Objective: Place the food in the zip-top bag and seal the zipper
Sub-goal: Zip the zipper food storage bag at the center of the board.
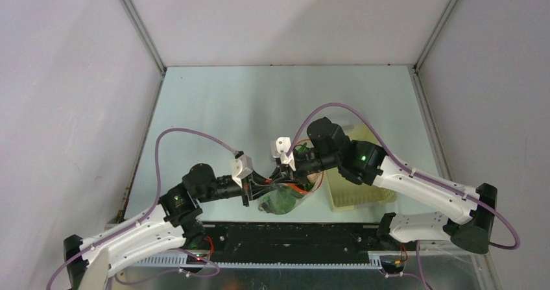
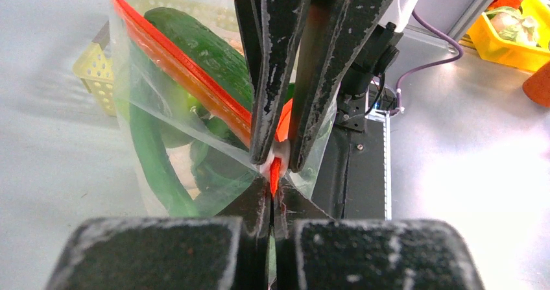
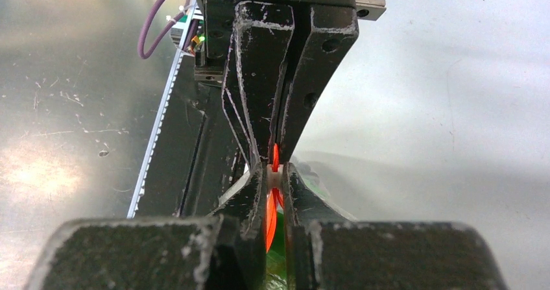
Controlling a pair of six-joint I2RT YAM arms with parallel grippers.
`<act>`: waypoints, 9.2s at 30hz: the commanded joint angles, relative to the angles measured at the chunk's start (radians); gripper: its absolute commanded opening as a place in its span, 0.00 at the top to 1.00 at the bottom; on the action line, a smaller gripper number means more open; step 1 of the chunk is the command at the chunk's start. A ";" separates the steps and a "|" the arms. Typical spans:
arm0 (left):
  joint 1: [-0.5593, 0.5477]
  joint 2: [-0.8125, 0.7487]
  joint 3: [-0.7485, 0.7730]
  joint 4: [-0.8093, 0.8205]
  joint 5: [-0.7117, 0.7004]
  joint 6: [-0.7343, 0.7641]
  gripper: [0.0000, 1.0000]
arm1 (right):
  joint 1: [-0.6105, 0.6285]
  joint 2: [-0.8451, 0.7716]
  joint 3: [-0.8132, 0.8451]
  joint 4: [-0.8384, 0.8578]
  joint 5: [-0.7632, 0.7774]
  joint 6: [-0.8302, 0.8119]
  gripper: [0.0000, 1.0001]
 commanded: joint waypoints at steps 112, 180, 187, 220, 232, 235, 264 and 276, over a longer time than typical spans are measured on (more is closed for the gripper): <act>-0.002 0.026 0.132 -0.106 -0.383 0.055 1.00 | -0.196 -0.039 0.187 -0.493 0.387 -0.245 1.00; -0.002 -0.024 0.154 -0.189 -0.222 0.158 1.00 | -0.408 0.005 0.053 -0.423 -0.155 -0.421 0.55; -0.002 -0.033 0.157 -0.188 -0.230 0.158 1.00 | -0.394 0.021 0.054 -0.430 -0.168 -0.402 0.91; -0.002 0.102 0.203 -0.108 -0.216 0.134 0.29 | -0.010 -0.224 -0.060 0.169 0.384 0.286 1.00; -0.002 0.059 0.190 -0.137 -0.224 0.099 0.30 | -0.011 -0.236 -0.049 0.083 0.590 0.424 1.00; -0.003 0.045 0.191 -0.138 -0.226 0.099 0.28 | -0.008 -0.238 -0.048 0.074 0.590 0.443 1.00; -0.002 0.128 0.204 -0.164 -0.194 0.141 1.00 | -0.025 -0.262 -0.026 0.001 0.648 0.515 1.00; -0.003 0.155 0.269 -0.195 -0.121 0.191 1.00 | -0.080 -0.294 -0.025 -0.043 0.247 0.017 0.29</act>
